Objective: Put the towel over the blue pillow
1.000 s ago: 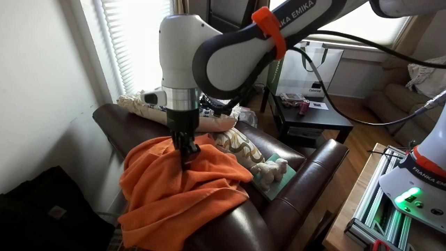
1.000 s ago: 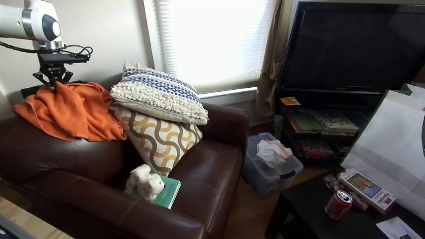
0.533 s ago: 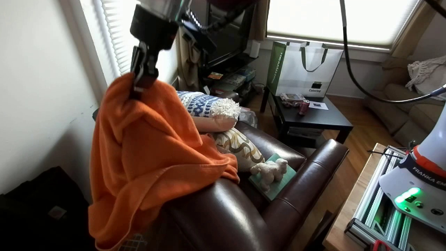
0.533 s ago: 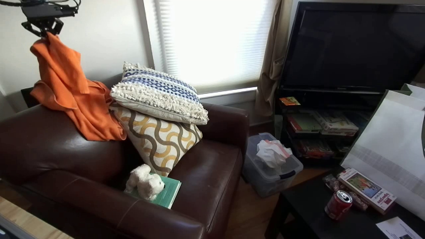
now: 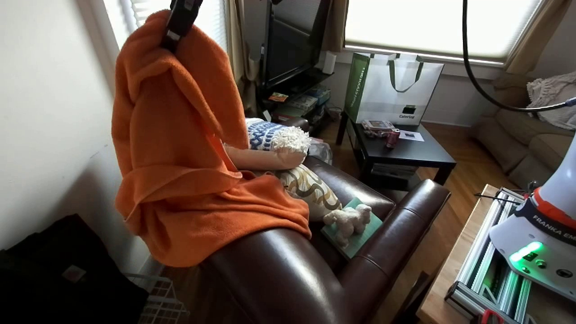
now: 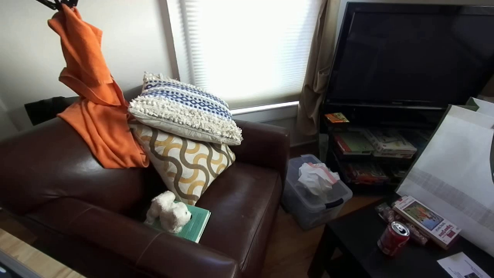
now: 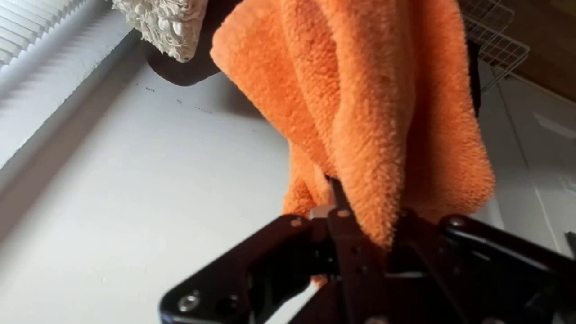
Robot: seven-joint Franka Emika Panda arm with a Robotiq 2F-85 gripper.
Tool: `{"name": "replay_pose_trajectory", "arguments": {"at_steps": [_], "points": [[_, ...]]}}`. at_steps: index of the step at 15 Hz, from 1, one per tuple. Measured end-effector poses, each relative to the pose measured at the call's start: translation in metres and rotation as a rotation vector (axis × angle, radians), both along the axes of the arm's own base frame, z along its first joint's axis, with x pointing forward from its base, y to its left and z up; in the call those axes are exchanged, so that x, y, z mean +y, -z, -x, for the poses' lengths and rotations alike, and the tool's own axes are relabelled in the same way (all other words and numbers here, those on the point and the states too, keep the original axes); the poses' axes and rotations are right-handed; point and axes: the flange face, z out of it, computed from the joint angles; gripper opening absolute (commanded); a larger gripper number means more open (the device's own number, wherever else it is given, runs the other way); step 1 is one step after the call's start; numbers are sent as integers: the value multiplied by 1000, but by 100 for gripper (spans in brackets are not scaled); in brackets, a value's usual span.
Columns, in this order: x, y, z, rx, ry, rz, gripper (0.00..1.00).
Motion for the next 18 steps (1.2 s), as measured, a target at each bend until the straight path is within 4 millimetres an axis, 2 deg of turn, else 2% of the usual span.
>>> {"name": "replay_pose_trajectory", "arguments": {"at_steps": [2,7,9,11,15,16,18], "points": [[-17,-14,-22,-36,81,-52,3],[-106,-106,-79,-180,302,-159,3],[-139,-130,-94,-230,396,-181,3],[-163,-139,-109,-274,492,-186,3],[-197,-131,-142,-333,685,-199,3],[-205,-131,-148,-349,730,-207,11],[-210,-126,-153,-350,743,-202,11]]}}
